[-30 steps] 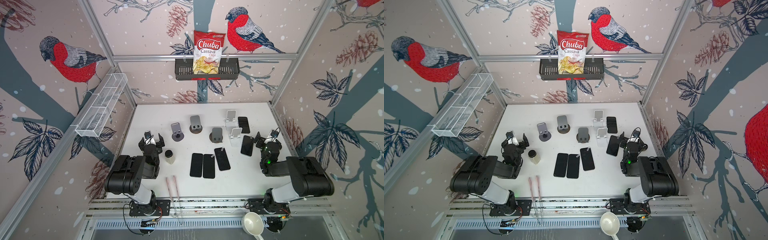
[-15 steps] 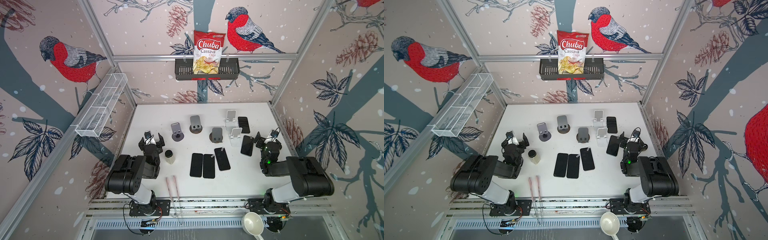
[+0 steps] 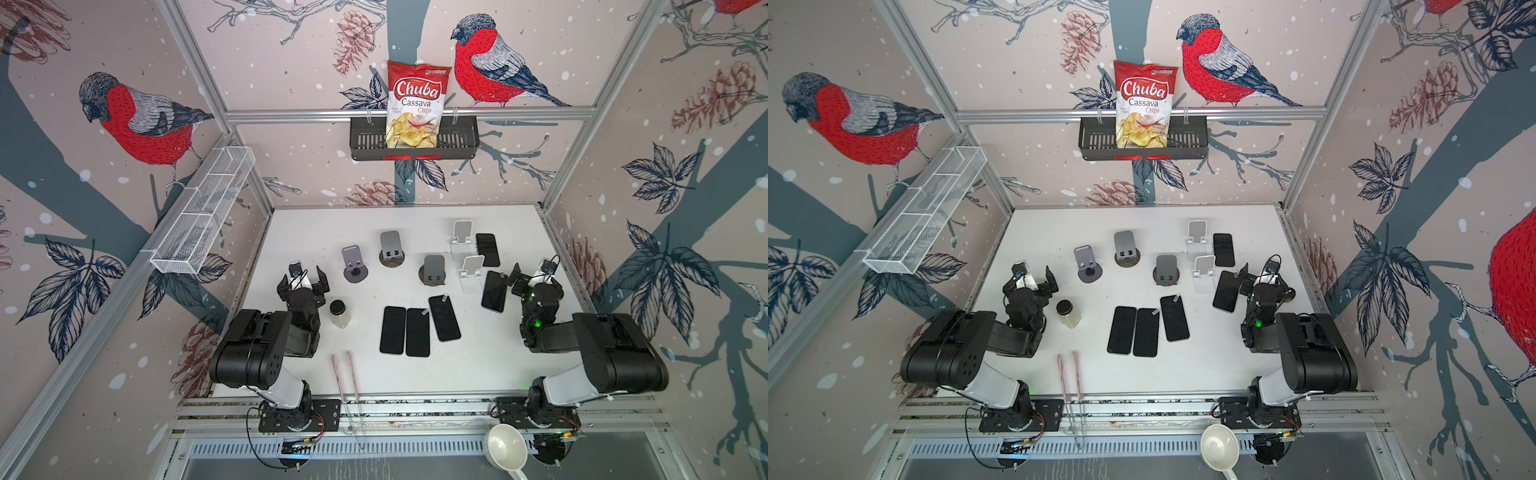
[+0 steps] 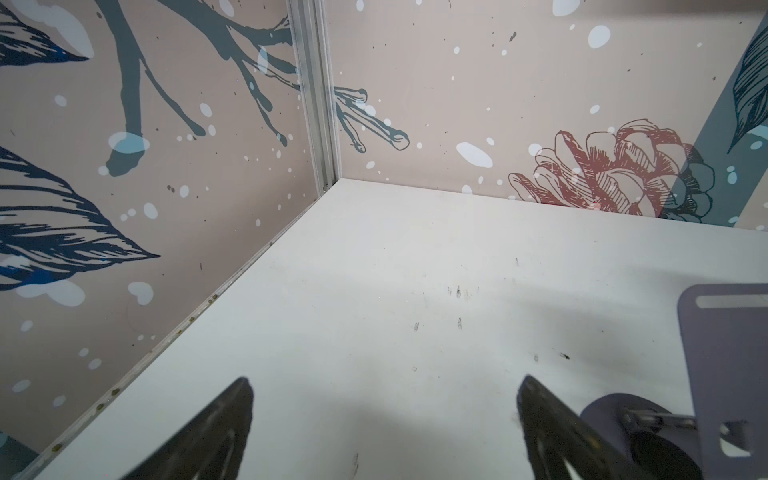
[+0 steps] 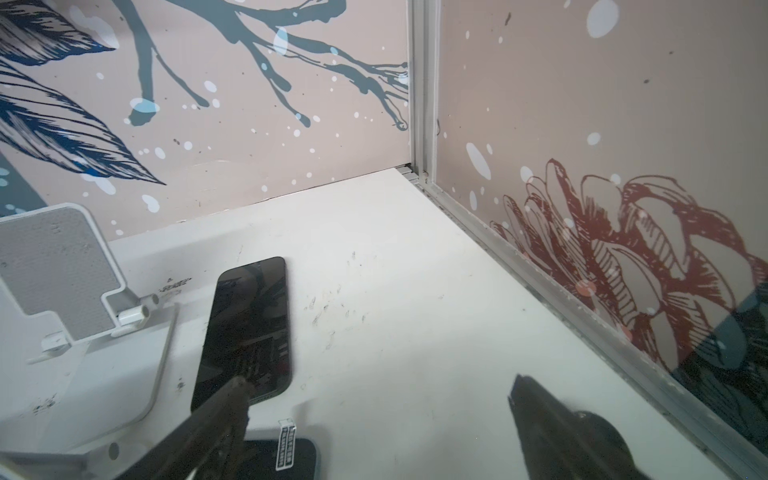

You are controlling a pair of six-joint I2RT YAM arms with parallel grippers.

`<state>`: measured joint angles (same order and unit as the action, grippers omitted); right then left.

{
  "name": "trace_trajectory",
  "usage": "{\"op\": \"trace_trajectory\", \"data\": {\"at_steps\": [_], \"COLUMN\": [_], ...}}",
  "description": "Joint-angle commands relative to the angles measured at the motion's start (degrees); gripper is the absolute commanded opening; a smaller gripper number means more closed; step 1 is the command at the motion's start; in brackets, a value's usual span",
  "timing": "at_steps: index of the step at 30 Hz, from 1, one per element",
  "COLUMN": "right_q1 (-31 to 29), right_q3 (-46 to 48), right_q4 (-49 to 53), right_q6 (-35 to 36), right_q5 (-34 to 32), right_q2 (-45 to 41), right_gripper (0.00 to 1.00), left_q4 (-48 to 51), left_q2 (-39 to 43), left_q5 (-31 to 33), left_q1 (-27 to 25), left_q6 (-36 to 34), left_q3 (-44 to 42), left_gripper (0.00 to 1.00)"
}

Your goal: Remove the phone from the phone stand

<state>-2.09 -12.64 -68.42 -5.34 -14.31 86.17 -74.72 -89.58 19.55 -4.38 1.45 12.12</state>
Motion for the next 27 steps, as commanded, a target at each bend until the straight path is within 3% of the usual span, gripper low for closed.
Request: {"op": "trace_trajectory", "data": {"at_steps": [1, 2, 3, 5, 8, 27], "right_q1": [1.4, 1.5, 1.6, 1.1, 0.5, 0.5], "right_q3": [0.4, -0.1, -0.7, -0.7, -0.6, -0.6], "right_q4": [-2.0, -1.1, -0.3, -0.1, -0.4, -0.5], "right_q6": [3.0, 2.6, 1.5, 0.4, 0.1, 0.1], "right_q5": [11.5, 11.2, 8.8, 4.7, 1.8, 1.8], "right_q2": [-0.5, -0.6, -0.3, -0.3, -0.2, -0.1], "right_gripper": [0.99, 0.99, 0.99, 0.99, 0.99, 0.99], "left_q4": [-3.5, -5.0, -4.8, 0.5, -3.7, -3.4], "left_q2": [0.8, 0.4, 0.3, 0.2, -0.1, -0.3], "left_q5": [-13.6, -16.1, -14.6, -4.6, 1.2, 3.8], "left_q1": [0.5, 1.1, 1.1, 1.2, 0.8, -0.5], "left_q6": [-4.2, -4.6, -4.1, -0.2, 0.9, 0.1], "left_q3": [-1.0, -1.4, -1.2, 1.7, -0.2, 0.2], "left_gripper": [0.98, 0.98, 0.98, 0.98, 0.98, 0.99]}}
